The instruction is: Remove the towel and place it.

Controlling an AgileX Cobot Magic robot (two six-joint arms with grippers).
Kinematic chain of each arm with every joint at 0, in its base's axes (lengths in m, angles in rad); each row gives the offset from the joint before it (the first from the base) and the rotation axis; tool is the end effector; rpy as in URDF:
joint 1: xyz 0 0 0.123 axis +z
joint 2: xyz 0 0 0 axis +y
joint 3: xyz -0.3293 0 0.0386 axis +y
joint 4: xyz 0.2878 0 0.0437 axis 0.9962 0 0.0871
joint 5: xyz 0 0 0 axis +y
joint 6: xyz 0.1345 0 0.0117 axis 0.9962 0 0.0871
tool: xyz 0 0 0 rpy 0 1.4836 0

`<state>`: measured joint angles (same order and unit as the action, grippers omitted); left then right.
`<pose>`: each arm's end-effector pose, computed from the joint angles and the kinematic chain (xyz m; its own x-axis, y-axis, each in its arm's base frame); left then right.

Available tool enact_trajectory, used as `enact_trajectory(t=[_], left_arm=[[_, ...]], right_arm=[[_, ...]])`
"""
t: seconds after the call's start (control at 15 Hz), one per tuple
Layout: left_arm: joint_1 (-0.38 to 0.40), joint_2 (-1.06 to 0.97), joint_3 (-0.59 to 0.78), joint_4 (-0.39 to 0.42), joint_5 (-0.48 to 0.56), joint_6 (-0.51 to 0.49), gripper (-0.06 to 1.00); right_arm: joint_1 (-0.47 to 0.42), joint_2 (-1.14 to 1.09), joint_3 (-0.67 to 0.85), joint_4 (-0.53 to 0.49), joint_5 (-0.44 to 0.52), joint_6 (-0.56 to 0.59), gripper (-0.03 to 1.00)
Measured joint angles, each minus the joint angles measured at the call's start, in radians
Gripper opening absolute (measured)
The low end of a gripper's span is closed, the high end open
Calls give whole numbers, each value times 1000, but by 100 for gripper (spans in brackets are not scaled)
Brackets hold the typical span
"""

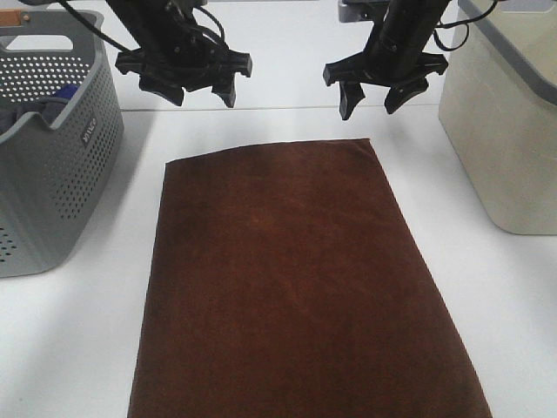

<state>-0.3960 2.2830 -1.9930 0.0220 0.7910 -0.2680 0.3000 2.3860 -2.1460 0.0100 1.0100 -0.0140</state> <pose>0.5602 -0.2319 0.1934 -0.8431 0.0817 -0.5316 0.1726 0.9772 -0.1236 0.5820 0.1812 0.1708 -0.8743 -0.2795 -0.3968 -0.3063 0.9519 0.0043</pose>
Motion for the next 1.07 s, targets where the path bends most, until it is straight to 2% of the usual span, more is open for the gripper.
enact_trajectory(t=[0.2,0.4,0.8,0.87,0.93,1.07], left_arm=[[11,86,-93,1,36,0,71],[11,133,-112,0,17,1,71],[11,137,-114,0,15,1,71],[11,137,-114,0,15,1,71],[11,137,-114,0,15,1,71],[11,137,-114,0,15,1,71]], right_arm=[[-54,133,-109,53,-16,-19,64],[-78,192,-131,116,-35,-61,57],[-78,239,-138,128,-79,-75,54],[-78,240,-138,127,-78,-76,51],[-78,240,-138,122,-78,-76,45],[-78,241,-138,101,-76,-76,23]])
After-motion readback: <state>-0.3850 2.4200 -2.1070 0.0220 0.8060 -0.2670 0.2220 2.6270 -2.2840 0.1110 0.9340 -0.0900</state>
